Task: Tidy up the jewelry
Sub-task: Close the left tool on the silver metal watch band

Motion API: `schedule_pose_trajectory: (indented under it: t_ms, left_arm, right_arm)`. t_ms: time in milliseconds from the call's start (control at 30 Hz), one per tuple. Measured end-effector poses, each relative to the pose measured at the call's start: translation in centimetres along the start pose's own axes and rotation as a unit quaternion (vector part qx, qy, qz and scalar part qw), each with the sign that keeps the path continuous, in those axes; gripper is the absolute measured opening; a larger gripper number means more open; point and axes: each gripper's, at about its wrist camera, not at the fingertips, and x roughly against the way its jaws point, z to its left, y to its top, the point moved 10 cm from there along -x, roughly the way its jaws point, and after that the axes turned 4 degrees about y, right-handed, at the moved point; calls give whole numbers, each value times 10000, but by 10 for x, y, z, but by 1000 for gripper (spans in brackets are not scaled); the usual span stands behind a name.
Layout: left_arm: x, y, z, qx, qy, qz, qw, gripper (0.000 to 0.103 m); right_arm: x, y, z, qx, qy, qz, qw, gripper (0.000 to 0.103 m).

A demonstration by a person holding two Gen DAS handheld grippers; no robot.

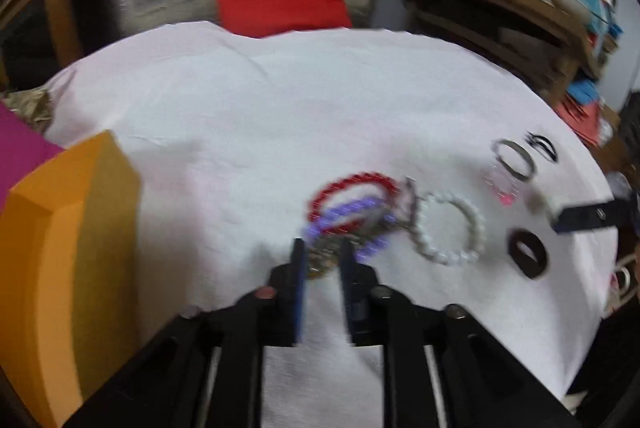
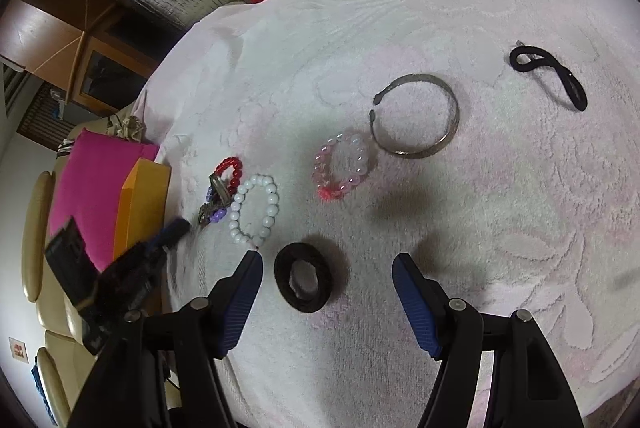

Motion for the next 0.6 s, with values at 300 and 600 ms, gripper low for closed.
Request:
schedule_pose_trajectory:
  t_ms: [300,600]
  left_arm:
    - [-35,-13,-11,-299,-74,393,9988,51]
    - [-22,-20,-16,-382,-467,317,9977,26]
  right_arm:
    - [-5,-2,2,-8,6,72,10000,71]
    - [-1,2,-3,-76,-32,7,10000,71]
